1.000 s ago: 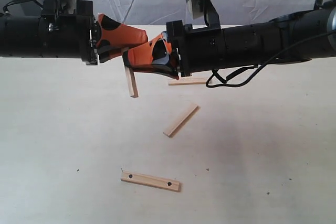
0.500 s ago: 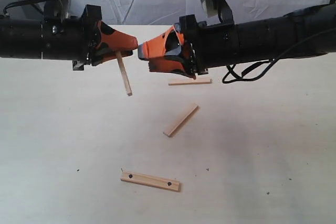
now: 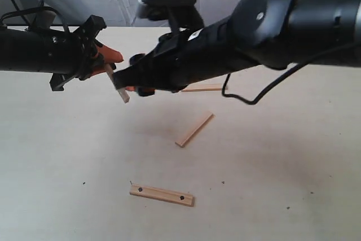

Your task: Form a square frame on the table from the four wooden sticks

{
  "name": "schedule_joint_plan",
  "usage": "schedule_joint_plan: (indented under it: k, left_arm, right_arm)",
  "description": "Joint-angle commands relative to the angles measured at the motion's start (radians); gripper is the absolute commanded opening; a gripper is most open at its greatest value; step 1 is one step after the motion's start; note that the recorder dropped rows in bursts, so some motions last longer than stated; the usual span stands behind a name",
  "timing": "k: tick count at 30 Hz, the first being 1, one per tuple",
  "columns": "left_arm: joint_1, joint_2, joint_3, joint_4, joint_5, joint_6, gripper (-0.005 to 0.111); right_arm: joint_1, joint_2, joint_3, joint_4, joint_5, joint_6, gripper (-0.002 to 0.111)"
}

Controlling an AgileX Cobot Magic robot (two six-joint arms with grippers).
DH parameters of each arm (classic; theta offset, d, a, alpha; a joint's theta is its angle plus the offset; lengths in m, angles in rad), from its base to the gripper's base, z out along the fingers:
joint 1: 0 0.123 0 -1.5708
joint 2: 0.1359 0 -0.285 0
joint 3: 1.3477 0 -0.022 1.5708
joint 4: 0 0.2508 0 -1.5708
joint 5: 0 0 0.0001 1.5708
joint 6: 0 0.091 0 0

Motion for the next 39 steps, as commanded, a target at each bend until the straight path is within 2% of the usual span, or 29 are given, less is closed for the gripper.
schedule_joint_plan:
  k: [1,8,10,14,15,18,21,24,26,29,32,34,37,39]
  left_arm:
    - [0.004,-0.007,0.007,0.003,0.035,-0.043,0.0]
    - [0.004,-0.007,0.007,0.007,0.086,-0.043,0.0]
    - [0.004,-0.007,0.007,0.016,0.086,-0.043,0.0]
    - [0.004,-0.007,0.007,0.024,0.089,-0.043,0.0]
    - [0.004,-0.007,0.007,0.024,0.093,-0.043,0.0]
    - [0.006,-0.007,0.007,0.012,0.098,-0.043,0.0]
    - [0.006,-0.007,0.007,-0.037,0.096,-0.039,0.005]
    - [0.006,-0.009,0.007,-0.111,0.108,-0.007,0.017]
    - [0.006,-0.009,0.007,-0.162,0.137,0.046,0.028]
    - [0.008,-0.009,0.004,-0.162,0.189,0.073,0.045]
    - [0.018,-0.009,-0.001,-0.162,0.232,0.109,0.056]
    - [0.028,-0.009,-0.003,-0.162,0.257,0.127,0.058]
    - [0.035,-0.009,-0.003,-0.162,0.305,0.16,0.058]
    - [0.042,-0.009,-0.003,-0.162,0.329,0.188,0.058]
  right_arm:
    - [0.081,0.057,-0.004,-0.076,-0.15,0.028,0.053]
    - [0.083,0.111,-0.004,-0.076,-0.181,0.028,0.051]
    - [0.083,0.111,-0.004,-0.076,-0.199,0.028,0.04]
    - [0.083,0.111,-0.004,-0.076,-0.22,0.028,0.004]
    - [0.083,0.111,-0.004,-0.07,-0.22,0.028,0.0]
    - [0.083,0.111,-0.004,-0.065,-0.209,0.028,0.0]
    - [0.072,0.111,-0.004,-0.035,-0.169,0.03,0.0]
    - [0.038,0.109,-0.004,0.07,-0.13,0.031,-0.001]
    - [0.0,0.103,-0.004,0.16,-0.117,0.031,-0.001]
    - [-0.064,0.091,-0.004,0.204,-0.036,0.031,-0.001]
    - [-0.134,0.083,-0.004,0.22,0.08,0.024,-0.001]
    - [-0.169,0.081,-0.004,0.26,0.132,-0.001,-0.001]
    - [-0.227,0.076,-0.004,0.47,0.244,-0.161,-0.001]
    - [-0.272,0.075,-0.004,0.677,0.402,-0.329,-0.001]
